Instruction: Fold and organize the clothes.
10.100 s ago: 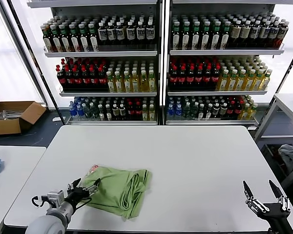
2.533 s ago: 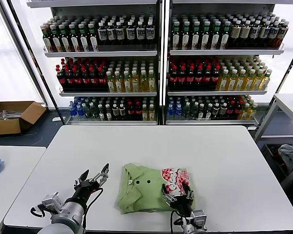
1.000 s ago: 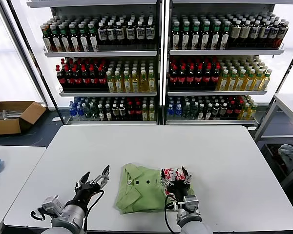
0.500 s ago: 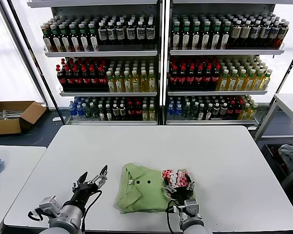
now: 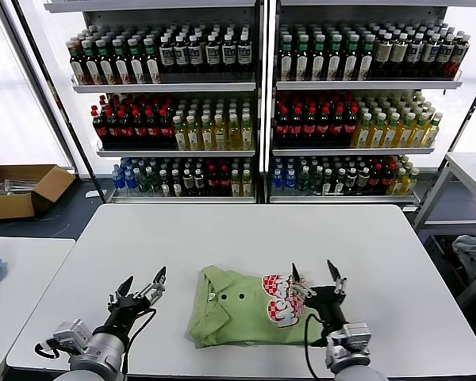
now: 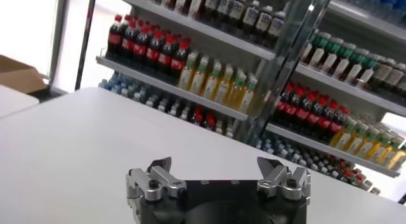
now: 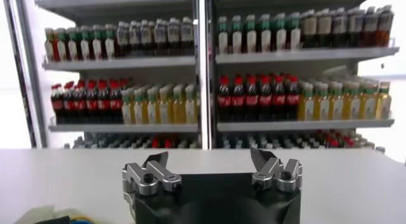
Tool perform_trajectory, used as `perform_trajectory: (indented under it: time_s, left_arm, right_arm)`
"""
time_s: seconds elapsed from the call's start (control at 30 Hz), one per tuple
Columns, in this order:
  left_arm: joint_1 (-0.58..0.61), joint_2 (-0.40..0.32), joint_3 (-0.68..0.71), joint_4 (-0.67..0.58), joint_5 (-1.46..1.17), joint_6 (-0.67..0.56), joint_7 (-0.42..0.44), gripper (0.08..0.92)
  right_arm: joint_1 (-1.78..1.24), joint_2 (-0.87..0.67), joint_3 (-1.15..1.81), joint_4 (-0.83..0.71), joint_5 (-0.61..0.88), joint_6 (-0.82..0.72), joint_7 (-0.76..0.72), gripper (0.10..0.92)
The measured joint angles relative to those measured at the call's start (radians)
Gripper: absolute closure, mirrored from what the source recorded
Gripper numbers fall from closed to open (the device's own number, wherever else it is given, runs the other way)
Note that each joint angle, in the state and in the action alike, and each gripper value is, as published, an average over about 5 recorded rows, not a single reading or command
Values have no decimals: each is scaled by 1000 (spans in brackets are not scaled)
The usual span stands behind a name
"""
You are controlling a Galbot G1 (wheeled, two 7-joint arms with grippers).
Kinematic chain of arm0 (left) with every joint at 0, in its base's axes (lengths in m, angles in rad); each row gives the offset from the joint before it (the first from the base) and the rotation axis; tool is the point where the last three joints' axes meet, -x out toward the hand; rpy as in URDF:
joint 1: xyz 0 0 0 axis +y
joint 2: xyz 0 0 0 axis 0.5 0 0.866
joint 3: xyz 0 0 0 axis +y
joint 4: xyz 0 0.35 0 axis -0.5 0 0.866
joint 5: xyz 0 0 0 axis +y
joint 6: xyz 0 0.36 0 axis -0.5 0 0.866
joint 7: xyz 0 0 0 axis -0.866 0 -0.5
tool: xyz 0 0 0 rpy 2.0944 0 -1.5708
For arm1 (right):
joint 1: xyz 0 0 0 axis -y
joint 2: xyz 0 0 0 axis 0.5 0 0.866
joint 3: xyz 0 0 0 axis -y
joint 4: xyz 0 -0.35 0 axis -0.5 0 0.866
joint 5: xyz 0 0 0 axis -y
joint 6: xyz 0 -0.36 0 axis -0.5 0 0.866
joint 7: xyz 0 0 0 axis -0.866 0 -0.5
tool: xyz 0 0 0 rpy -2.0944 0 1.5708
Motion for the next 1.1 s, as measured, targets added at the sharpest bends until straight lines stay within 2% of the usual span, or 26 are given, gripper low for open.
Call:
perform_trajectory:
  time_s: [0.5,1.1]
  left_arm:
    - [42,-31,-93,24,187,-103,231,177]
    - [49,-26,-128,36,279,-153,326,177]
  right_arm:
    - [-177,25,267,20,66,135,-226,203]
    - [-238,62,313,15,69,180,-329,203]
